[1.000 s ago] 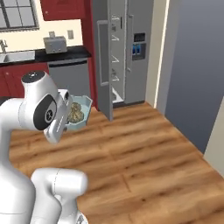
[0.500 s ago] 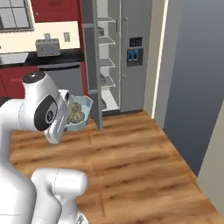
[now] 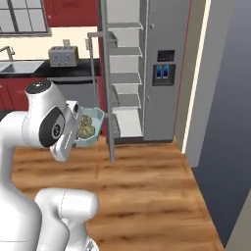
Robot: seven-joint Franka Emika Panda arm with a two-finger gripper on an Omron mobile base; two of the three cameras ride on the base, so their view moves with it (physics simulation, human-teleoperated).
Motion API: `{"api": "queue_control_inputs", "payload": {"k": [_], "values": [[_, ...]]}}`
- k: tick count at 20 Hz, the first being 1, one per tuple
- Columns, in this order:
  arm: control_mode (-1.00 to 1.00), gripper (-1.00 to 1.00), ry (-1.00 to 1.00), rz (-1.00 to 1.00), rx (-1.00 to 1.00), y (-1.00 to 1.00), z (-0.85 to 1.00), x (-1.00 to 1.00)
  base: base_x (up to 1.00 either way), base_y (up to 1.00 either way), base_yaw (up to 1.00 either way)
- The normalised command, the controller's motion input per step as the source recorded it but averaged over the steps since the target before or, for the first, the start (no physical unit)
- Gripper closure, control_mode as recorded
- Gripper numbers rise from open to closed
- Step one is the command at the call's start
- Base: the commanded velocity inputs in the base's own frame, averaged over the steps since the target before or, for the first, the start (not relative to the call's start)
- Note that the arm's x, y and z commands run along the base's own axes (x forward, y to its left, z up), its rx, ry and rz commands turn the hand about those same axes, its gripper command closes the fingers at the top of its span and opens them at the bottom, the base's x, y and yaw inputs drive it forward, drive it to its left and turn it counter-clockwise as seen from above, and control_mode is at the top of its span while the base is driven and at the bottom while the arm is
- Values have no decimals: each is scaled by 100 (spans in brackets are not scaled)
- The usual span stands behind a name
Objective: Place two dumplings into each of the tupperware containers and then place the containers in the fridge.
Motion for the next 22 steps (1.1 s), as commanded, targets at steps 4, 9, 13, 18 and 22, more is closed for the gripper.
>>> {"api": "queue_control_inputs", "payload": {"k": [4, 9, 13, 18, 22], "values": [[100, 100, 0, 0, 0, 0, 0, 0, 100, -74, 33], [100, 100, 0, 0, 0, 0, 0, 0, 100, -78, 34], [100, 100, 0, 0, 0, 0, 0, 0, 100, -74, 34], [100, 100, 0, 0, 0, 0, 0, 0, 99, -73, 36], [100, 100, 0, 0, 0, 0, 0, 0, 98, -55, 28]]}}
